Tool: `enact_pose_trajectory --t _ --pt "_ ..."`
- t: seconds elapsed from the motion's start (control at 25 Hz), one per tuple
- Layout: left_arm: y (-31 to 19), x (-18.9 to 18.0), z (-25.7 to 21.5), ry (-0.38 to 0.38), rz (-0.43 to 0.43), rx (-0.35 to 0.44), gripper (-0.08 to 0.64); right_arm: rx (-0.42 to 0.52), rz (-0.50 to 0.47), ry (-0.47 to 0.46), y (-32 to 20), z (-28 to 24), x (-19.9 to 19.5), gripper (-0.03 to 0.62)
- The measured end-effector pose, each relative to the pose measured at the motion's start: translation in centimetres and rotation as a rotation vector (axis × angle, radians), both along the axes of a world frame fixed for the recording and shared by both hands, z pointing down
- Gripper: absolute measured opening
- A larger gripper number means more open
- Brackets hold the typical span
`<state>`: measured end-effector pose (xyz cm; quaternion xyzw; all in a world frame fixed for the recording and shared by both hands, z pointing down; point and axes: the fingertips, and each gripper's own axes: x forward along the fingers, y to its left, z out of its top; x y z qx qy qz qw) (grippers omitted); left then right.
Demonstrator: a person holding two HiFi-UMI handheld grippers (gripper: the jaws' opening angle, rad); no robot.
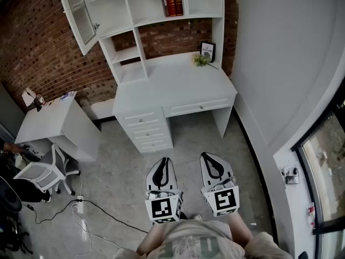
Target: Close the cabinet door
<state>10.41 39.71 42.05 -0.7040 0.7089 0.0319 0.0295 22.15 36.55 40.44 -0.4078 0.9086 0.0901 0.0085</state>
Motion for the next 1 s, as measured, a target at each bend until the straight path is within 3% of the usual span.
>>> enact_pose_trajectory --t 0.44,0.84,1.0 --pt "0.4 -0.7 0.1 0.022 -0.034 0.004 0.038 0.012 0.016 0.013 0.2 0.1 1.3 0.017" --pt "-0.7 -1.1 0.3 0.014 -0.035 -0.009 0.038 -0.017 0.027 -0.064 -1.1 0.6 2.1 0.017" --pt "-1.1 -3.5 0.0 -0.012 -0.096 -0.007 0.038 -0.04 0.011 -0.07 -1.7 1.3 1.6 0.018"
